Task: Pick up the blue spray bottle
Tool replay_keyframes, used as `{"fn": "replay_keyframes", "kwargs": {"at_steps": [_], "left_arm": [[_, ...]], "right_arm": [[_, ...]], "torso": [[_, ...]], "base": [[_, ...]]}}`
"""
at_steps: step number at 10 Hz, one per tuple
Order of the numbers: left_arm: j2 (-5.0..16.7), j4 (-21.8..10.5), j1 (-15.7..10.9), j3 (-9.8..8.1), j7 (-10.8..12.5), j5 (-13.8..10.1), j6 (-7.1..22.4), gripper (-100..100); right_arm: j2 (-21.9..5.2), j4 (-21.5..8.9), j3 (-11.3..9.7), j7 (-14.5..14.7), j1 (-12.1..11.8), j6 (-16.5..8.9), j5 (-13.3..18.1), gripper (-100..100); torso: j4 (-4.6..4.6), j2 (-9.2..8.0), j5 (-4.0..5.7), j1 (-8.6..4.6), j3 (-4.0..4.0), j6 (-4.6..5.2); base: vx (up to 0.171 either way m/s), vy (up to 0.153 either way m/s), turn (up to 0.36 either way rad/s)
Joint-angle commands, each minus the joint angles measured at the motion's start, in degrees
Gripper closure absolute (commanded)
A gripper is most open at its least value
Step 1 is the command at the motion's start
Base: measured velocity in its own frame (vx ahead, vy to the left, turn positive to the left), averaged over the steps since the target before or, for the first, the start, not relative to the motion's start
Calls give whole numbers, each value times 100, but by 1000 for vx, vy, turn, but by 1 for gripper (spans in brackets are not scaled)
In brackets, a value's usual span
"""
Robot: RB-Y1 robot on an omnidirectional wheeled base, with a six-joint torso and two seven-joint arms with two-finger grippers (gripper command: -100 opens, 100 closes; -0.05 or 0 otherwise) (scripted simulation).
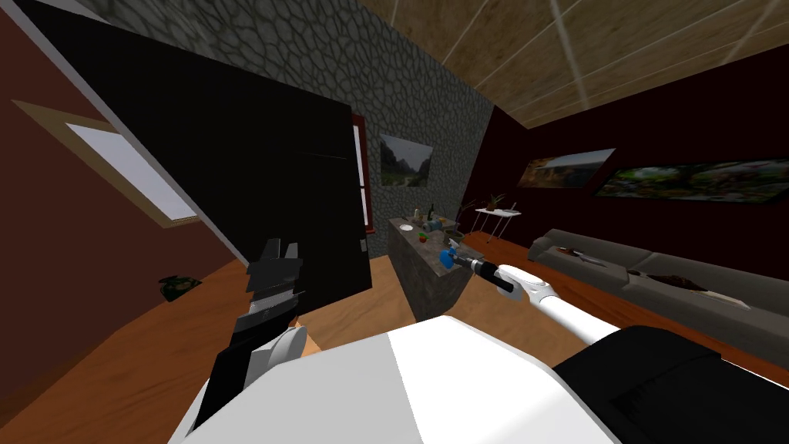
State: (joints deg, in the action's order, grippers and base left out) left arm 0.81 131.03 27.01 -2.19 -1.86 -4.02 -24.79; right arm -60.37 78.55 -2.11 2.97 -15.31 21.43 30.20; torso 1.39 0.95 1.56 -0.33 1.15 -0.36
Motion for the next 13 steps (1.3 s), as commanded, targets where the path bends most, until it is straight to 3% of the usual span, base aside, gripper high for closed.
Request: {"fn": "replay_keyframes", "kwargs": {"at_steps": [1,3,5,6,9,10,11,13], "left_arm": [[0,0,0,0,0,0,0,0],[0,0,-1,0,0,0,0,0],[0,0,-2,0,0,0,0,0],[0,0,-2,1,0,0,0,0],[0,0,-1,0,0,0,0,0],[0,0,-2,0,0,0,0,0],[0,0,-2,0,0,0,0,0],[0,0,-1,0,0,0,0,0]], "right_arm": [[-7,286,208,28,-286,-107,-5,100],[-7,586,208,28,-618,-107,-5,100],[-7,766,208,28,-651,-107,-5,100],[-47,938,494,58,-899,-306,-17,100],[-47,1438,552,58,-1378,-306,-17,100],[-47,1560,552,58,-1378,-306,-17,100],[-87,1724,793,89,-1582,-504,-29,100],[-87,2083,895,89,-1932,-504,-29,100]], "torso": [[0,0,0,0,0,0],[6,0,10,-5,4,-10],[-1,-23,7,7,-10,-13],[-2,-27,6,9,-13,-14],[5,-2,6,1,2,-12],[3,-13,7,3,-3,-13],[-1,-21,4,8,-9,-14],[3,9,0,2,7,-8]], "base": [[112,-27,-80],[35,-15,19],[-9,5,-4],[97,-3,-111],[62,-14,-17],[-5,-8,0],[97,-18,-110],[87,-14,-34]]}}
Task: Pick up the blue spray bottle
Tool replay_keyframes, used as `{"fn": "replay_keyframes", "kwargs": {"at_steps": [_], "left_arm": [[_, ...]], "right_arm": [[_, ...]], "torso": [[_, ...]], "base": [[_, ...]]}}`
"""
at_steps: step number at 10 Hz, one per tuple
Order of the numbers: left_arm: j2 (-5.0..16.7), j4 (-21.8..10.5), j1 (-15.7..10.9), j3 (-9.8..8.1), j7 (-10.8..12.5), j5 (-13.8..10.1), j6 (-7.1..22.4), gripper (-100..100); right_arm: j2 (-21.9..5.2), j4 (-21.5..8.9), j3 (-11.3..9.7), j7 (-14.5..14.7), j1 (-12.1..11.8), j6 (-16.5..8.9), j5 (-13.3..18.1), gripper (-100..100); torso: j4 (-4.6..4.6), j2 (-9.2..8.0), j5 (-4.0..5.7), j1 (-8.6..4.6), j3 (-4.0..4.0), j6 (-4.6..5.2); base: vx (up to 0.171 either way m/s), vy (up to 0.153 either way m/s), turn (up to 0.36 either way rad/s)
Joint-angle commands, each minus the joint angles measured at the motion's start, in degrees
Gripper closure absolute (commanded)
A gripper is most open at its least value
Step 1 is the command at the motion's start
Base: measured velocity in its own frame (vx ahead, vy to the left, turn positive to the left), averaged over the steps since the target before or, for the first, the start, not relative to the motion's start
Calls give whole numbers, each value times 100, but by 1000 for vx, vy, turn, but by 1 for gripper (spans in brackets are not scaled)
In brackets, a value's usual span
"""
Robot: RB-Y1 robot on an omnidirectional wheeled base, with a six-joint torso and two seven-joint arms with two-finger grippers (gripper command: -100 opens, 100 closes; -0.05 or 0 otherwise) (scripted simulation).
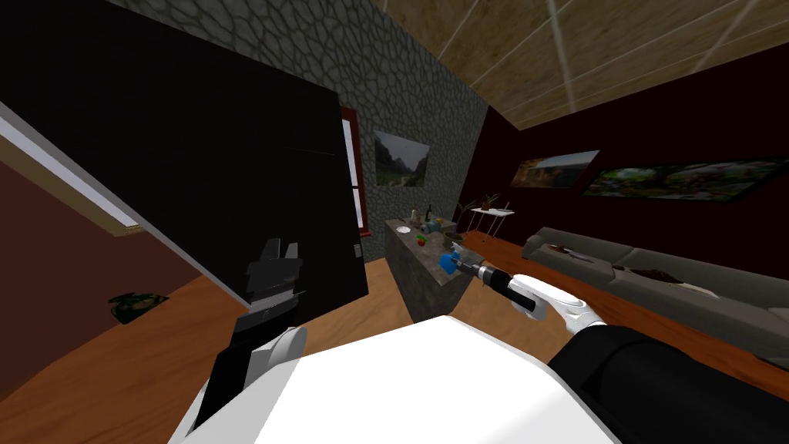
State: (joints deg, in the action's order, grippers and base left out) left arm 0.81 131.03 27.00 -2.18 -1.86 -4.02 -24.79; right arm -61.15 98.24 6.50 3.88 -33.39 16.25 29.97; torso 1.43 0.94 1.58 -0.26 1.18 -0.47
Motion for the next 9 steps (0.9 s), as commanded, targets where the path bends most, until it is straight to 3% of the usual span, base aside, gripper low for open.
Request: {"fn": "replay_keyframes", "kwargs": {"at_steps": [1,3,4,6,7,8,9], "left_arm": [[0,0,0,0,0,0,0,0],[0,0,-1,0,0,0,0,0],[0,0,-1,0,0,0,0,0],[0,0,1,0,0,0,0,0],[0,0,0,0,0,0,0,0],[0,0,0,0,0,0,0,0],[0,0,-1,0,0,0,0,0]], "right_arm": [[-9,286,34,-2,-286,15,-6,100],[-9,386,34,-2,-298,15,-6,100],[-49,610,322,28,-556,-184,-18,100],[-49,1003,378,28,-934,-184,-18,100],[-49,1164,378,28,-1025,-184,-18,100],[-30,1040,354,38,-930,-193,-9,100],[-25,1062,349,43,-944,-186,-7,0]], "torso": [[0,0,0,0,0,0],[-7,-25,-3,7,-15,0],[-8,-29,-4,8,-18,0],[-2,7,-5,-3,2,4],[-1,-1,-3,4,-1,1],[-4,-15,-4,11,-9,1],[-7,-21,-6,8,-13,2]], "base": [[13,-2,21],[-10,2,-5],[98,-22,-105],[88,-18,-37],[16,4,19],[0,0,0],[0,0,0]]}}
